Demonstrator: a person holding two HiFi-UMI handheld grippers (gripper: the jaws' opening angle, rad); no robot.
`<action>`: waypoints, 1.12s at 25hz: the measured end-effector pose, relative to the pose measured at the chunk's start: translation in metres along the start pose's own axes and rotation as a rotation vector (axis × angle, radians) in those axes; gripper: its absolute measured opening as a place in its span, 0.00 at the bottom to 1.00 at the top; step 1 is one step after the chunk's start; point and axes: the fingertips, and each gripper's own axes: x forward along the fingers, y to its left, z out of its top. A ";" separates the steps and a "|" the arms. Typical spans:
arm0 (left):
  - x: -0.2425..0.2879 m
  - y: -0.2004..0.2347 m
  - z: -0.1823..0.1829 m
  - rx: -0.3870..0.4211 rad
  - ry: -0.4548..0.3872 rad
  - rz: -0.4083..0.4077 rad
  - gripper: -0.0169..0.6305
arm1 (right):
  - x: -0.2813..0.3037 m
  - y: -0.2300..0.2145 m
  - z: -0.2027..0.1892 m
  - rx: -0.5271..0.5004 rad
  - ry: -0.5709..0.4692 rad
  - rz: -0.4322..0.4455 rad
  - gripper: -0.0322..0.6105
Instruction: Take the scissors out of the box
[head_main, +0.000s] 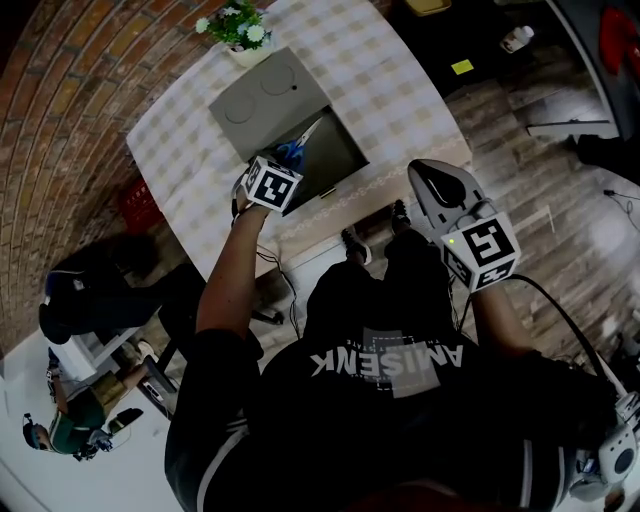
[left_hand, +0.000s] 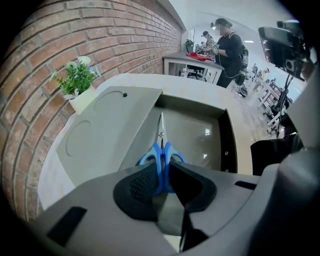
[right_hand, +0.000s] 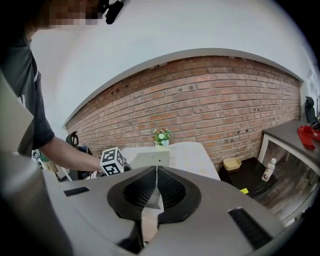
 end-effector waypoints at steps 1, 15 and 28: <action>-0.002 -0.001 0.001 -0.001 -0.002 -0.002 0.16 | -0.001 0.000 0.002 0.002 -0.004 -0.001 0.12; -0.068 -0.011 0.020 -0.110 -0.173 0.012 0.16 | -0.014 0.012 0.038 -0.058 -0.044 0.054 0.12; -0.160 -0.009 0.052 -0.247 -0.403 0.123 0.16 | -0.013 0.023 0.077 -0.130 -0.084 0.164 0.12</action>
